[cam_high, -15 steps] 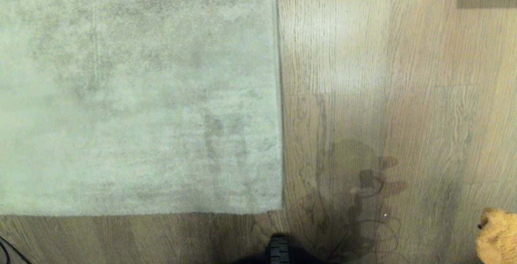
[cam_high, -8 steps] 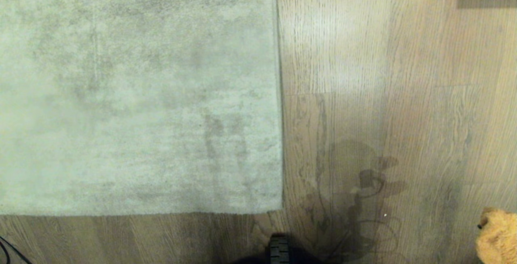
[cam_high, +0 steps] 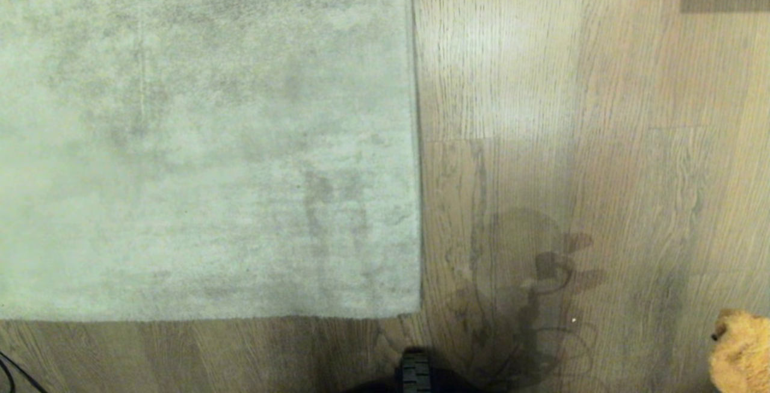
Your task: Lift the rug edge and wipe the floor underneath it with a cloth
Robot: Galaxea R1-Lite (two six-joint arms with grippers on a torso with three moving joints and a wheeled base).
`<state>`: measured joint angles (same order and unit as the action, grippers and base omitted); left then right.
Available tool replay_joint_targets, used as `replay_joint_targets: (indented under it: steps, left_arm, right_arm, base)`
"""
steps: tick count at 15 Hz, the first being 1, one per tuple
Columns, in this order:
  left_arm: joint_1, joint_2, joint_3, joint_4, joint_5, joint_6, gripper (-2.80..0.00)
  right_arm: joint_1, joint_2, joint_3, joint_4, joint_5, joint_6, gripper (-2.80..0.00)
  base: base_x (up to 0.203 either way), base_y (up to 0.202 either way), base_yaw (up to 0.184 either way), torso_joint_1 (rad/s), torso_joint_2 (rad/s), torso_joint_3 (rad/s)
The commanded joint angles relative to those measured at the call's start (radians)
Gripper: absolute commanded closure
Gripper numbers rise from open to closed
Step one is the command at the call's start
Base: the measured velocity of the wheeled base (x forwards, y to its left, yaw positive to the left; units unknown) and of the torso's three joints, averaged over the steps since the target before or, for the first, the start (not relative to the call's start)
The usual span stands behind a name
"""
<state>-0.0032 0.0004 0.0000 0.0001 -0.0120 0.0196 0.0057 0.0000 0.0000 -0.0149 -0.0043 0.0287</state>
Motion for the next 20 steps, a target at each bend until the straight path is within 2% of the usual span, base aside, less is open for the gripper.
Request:
replay_joint_targets:
  steps: [1,9,20]
  left_arm:
    - [0.000,0.000,0.000,0.001,-0.003,0.012,0.00]
    - [0.000,0.000,0.000,0.000,0.011,-0.015,0.00]
    - [0.000,0.000,0.000,0.001,0.012,-0.011,0.00]
  right_arm:
    - [0.000,0.002,0.000,0.000,0.000,0.000,0.00]
    - [0.000,0.002,0.000,0.000,0.000,0.000,0.00]
    - [0.000,0.002,0.000,0.000,0.000,0.000,0.00]
  base:
    - [0.000,0.000,0.000,0.000,0.00,0.000]
    - [0.000,0.000,0.000,0.000,0.00,0.000]
    - [0.000,0.000,0.000,0.000,0.00,0.000]
